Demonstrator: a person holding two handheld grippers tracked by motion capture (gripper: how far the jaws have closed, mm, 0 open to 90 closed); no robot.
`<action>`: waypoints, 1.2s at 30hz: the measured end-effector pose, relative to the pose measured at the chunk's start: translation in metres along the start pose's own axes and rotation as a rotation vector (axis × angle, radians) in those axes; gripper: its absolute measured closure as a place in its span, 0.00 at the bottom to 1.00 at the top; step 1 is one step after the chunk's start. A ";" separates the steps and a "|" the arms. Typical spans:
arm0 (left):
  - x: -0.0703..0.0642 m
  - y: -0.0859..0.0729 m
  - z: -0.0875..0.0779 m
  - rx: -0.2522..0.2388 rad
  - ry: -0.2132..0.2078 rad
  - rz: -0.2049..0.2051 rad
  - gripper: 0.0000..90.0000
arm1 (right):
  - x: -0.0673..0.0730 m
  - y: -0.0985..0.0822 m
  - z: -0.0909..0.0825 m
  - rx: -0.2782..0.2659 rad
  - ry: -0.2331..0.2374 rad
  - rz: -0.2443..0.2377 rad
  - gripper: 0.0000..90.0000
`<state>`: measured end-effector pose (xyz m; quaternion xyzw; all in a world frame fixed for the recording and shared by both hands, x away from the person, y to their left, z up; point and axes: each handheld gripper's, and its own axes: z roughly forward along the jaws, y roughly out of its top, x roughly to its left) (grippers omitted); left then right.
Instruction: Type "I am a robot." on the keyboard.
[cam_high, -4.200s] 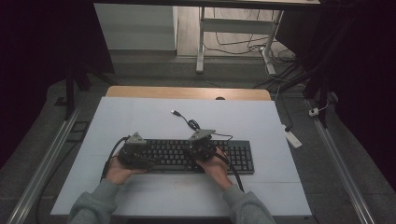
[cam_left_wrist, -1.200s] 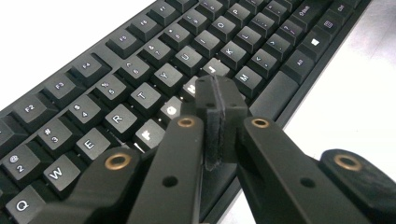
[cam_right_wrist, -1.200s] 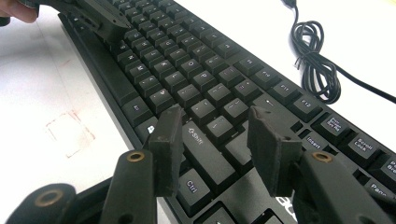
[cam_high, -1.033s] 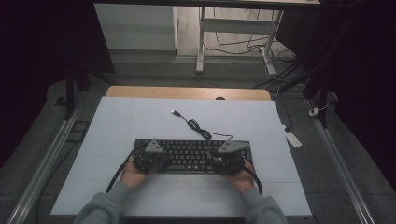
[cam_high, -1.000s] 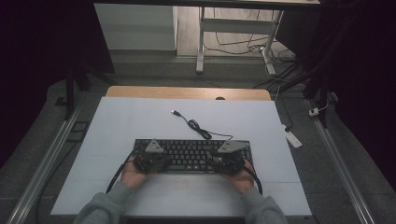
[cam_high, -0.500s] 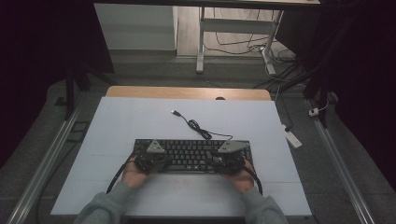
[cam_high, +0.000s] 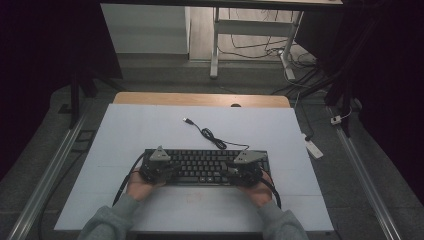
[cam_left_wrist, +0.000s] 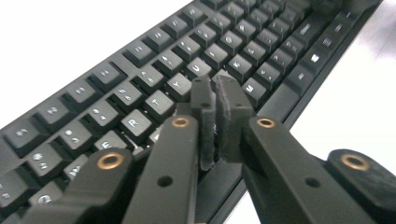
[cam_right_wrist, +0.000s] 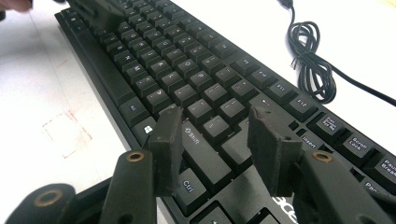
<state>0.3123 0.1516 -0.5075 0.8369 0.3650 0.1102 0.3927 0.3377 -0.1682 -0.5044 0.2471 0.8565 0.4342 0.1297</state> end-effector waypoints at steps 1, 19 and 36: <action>0.001 0.000 -0.002 -0.008 -0.004 -0.006 0.91 | 0.000 0.000 0.000 0.000 -0.001 -0.001 0.62; 0.025 -0.008 -0.031 -0.040 0.044 -0.112 0.44 | -0.001 0.000 -0.001 0.005 -0.005 -0.002 0.61; 0.029 -0.009 -0.030 -0.022 0.042 -0.124 0.35 | 0.000 0.007 0.000 -0.013 -0.002 -0.012 0.61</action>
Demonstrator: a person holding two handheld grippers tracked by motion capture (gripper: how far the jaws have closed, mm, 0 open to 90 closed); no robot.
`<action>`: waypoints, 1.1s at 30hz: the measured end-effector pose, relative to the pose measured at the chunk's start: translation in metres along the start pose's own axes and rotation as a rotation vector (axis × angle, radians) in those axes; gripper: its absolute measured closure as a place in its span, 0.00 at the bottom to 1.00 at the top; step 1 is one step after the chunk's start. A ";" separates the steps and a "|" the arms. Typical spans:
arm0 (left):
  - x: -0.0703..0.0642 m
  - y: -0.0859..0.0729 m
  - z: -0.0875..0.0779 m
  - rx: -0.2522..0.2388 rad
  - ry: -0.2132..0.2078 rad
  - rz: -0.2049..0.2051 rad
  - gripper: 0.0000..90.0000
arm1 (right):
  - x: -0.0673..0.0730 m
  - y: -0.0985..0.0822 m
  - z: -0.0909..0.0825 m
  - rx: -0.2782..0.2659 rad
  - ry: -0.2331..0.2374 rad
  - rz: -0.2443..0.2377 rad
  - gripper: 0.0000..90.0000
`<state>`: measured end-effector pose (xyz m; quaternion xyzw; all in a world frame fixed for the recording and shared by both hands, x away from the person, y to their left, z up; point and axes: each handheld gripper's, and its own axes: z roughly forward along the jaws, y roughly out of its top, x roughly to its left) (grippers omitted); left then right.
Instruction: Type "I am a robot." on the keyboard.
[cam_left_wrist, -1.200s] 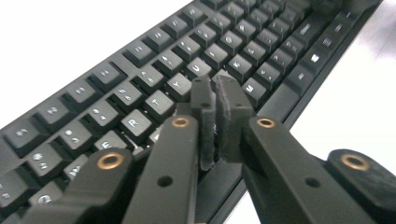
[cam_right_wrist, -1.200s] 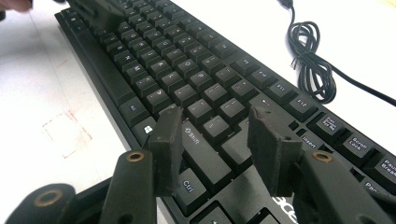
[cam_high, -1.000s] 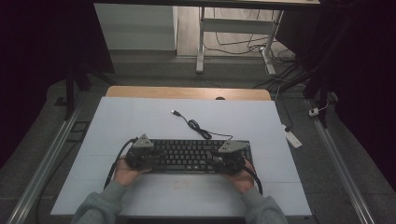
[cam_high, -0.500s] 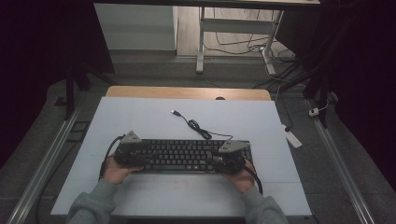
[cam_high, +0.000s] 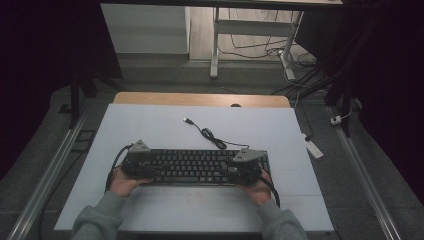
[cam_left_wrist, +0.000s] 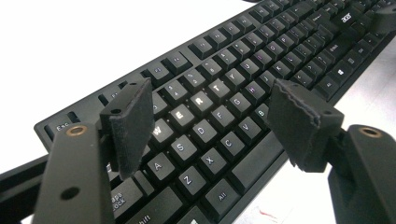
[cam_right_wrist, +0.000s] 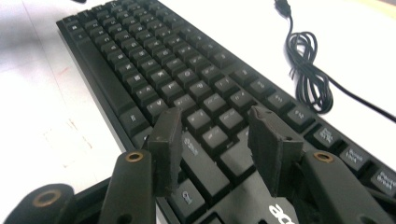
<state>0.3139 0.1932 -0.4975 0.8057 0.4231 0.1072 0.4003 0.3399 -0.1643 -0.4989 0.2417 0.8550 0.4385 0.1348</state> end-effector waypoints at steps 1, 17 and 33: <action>0.000 0.000 0.000 0.002 0.002 0.000 0.34 | 0.000 0.002 0.001 -0.002 0.003 0.001 0.61; 0.000 0.000 0.002 0.009 -0.001 -0.004 0.28 | 0.009 0.023 0.027 0.022 0.049 -0.016 0.96; 0.000 0.000 0.003 0.019 0.005 -0.003 0.29 | 0.014 0.032 0.063 0.076 0.057 -0.033 1.00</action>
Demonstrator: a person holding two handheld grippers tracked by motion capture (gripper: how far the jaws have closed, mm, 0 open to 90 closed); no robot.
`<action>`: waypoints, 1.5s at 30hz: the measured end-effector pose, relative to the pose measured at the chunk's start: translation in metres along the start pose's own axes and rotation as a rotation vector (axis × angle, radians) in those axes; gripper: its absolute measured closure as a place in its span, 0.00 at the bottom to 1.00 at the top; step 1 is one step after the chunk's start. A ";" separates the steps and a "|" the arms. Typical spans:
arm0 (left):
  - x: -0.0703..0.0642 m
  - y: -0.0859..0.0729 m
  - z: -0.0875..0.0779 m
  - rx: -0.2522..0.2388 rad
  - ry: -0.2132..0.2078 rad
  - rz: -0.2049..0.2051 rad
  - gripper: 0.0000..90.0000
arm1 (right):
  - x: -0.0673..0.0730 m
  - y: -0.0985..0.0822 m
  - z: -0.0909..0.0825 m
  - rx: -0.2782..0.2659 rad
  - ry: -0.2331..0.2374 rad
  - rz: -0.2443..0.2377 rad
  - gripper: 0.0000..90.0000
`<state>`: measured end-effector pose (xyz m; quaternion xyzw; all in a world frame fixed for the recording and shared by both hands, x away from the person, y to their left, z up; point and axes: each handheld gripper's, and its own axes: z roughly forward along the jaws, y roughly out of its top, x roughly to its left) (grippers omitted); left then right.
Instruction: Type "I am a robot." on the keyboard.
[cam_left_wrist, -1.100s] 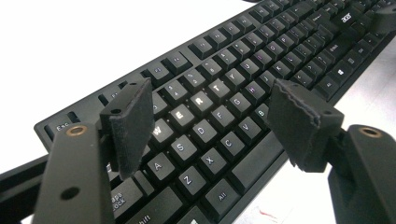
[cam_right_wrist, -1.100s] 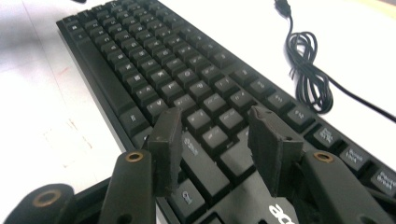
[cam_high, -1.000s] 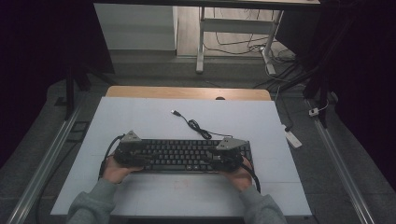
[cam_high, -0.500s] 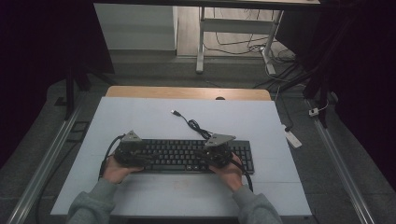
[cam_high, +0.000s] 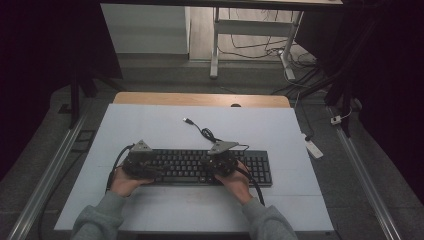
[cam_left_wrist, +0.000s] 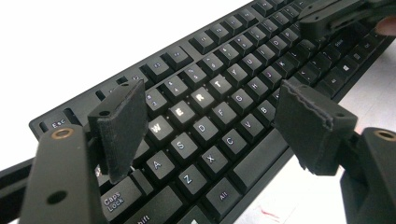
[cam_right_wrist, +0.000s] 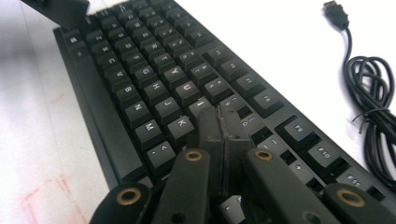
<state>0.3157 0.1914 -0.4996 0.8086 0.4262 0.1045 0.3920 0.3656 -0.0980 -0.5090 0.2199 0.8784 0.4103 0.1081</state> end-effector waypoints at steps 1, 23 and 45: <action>0.000 0.000 0.000 0.001 0.000 0.000 0.29 | 0.000 0.000 0.001 0.007 -0.008 -0.001 1.00; -0.001 0.000 0.000 0.005 0.006 0.005 0.29 | -0.001 0.006 0.020 0.023 -0.030 -0.005 0.99; 0.001 0.000 -0.002 -0.007 0.014 0.003 0.30 | 0.001 0.008 0.002 -0.033 -0.019 -0.003 1.00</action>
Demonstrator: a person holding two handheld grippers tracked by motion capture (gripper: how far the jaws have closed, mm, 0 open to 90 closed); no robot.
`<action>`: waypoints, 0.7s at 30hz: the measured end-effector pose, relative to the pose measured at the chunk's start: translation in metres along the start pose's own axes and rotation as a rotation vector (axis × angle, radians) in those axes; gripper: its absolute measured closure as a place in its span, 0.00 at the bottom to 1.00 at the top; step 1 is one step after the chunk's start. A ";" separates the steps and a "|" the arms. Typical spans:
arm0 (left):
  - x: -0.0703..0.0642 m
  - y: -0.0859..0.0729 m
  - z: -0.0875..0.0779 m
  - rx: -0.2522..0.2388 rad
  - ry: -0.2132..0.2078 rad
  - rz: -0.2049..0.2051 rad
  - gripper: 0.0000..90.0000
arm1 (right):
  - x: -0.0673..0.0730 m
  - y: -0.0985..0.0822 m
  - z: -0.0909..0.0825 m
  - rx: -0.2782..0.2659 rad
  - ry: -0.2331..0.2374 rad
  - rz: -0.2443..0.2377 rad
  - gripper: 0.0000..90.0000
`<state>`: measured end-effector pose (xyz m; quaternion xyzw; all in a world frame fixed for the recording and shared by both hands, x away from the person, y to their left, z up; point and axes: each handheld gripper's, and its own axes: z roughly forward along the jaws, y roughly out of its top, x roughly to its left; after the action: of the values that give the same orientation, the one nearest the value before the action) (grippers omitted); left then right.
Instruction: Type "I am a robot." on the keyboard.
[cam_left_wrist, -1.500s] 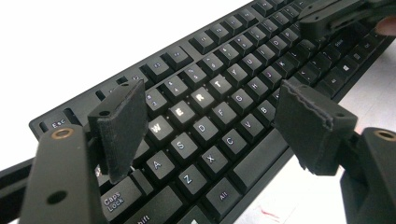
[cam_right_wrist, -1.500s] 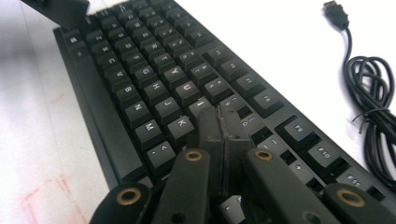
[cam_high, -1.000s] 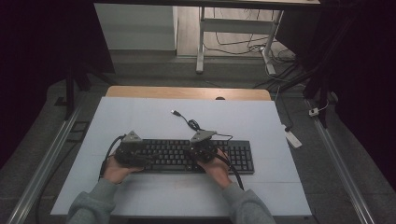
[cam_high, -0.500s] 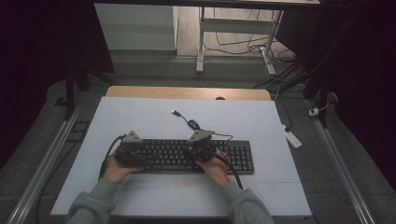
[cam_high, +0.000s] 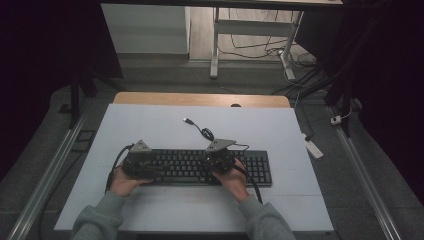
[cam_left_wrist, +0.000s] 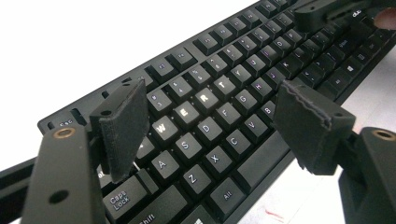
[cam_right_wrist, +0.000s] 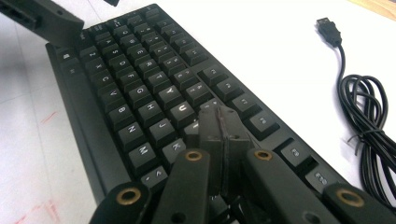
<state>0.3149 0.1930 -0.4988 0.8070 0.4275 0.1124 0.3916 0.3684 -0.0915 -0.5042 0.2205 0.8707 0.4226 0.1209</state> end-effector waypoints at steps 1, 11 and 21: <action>0.000 0.000 0.000 -0.001 0.000 0.000 0.30 | 0.000 -0.001 -0.002 0.001 0.002 0.003 1.00; 0.000 0.000 -0.001 -0.014 0.012 0.000 0.31 | -0.003 -0.019 -0.027 -0.011 0.000 0.031 0.80; 0.001 0.000 -0.001 -0.023 0.010 0.003 0.33 | -0.006 -0.038 -0.055 -0.035 -0.021 0.039 0.67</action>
<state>0.3149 0.1943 -0.4982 0.8025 0.4269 0.1218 0.3987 0.3406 -0.1526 -0.5004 0.2397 0.8575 0.4376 0.1256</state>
